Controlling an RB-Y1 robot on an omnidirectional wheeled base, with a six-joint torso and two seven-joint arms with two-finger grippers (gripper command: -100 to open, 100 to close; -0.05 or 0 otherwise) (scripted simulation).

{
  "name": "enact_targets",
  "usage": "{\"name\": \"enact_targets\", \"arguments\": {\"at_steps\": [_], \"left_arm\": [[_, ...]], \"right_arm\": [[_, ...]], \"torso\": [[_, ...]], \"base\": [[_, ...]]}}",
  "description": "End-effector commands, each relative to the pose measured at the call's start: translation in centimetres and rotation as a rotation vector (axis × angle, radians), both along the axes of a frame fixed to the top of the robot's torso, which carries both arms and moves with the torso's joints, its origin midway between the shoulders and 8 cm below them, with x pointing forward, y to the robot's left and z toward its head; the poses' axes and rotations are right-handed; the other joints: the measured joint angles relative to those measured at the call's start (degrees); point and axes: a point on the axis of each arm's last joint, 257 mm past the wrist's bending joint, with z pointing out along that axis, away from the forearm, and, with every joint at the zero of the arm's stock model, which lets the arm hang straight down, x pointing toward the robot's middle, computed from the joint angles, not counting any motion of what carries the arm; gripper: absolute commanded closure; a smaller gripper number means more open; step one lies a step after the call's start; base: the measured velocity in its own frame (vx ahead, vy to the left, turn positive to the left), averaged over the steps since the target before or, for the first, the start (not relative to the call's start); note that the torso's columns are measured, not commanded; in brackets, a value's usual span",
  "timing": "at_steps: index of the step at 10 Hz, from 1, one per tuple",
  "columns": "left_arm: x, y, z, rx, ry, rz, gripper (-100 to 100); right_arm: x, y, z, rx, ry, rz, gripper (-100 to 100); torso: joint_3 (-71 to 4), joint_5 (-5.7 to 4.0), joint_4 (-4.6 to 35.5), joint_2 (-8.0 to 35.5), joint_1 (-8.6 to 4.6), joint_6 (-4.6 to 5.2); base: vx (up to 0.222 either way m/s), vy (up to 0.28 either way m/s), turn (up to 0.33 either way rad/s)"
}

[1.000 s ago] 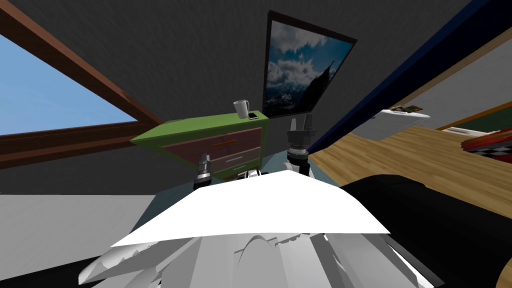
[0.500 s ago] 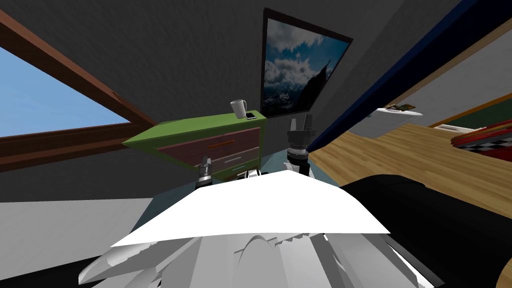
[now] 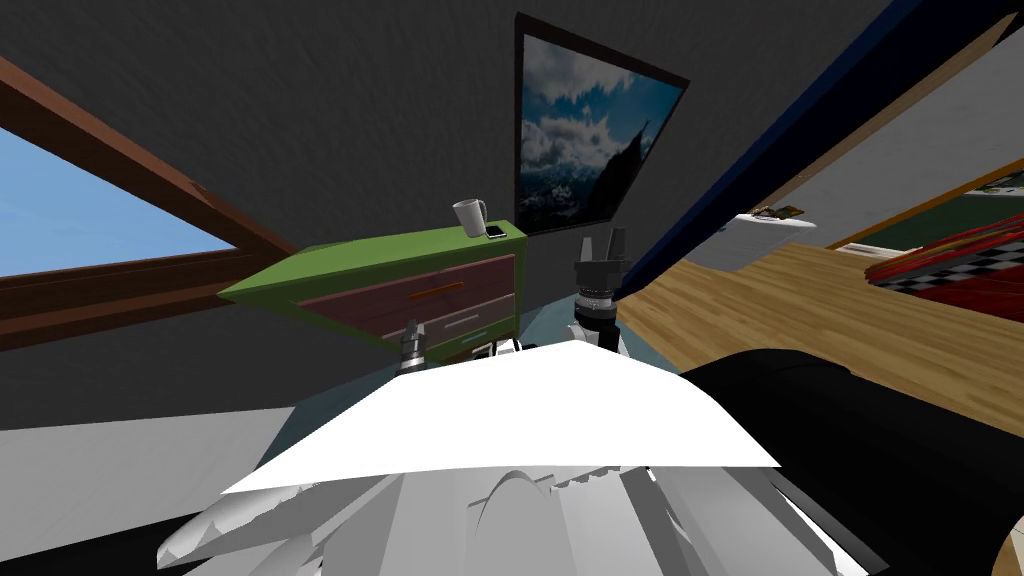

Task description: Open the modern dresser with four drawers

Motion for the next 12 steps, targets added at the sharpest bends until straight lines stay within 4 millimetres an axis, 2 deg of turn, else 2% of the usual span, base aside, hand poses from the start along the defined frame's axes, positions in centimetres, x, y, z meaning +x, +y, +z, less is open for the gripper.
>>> {"name": "enact_targets", "arguments": {"at_steps": [1, 6, 12], "left_arm": [[-1.0, 0.0, -2.5, -0.03, 0.036, 0.022, -100], [-3.5, -0.6, -7.3, -0.105, 0.09, 0.079, -100], [-5.2, -3.4, -10.6, -0.22, 0.116, 0.139, -100]], "right_arm": [[0.0, 0.0, 0.0, 0.0, 0.0, 0.0, 0], [0.0, 0.0, 0.0, 0.0, 0.0, 0.0, 0], [0.0, 0.0, 0.0, 0.0, 0.0, 0.0, 0]], "torso": [[0.04, 0.04, -0.01, 0.05, 0.04, 0.0], [0.41, -0.36, 0.39, 0.86, -0.41, -0.28], [0.45, -0.42, 0.44, 0.98, -0.44, -0.34]], "base": [[-0.002, -0.014, -0.108], [0.006, -0.012, -0.083], [-0.002, -0.009, -0.045]]}}
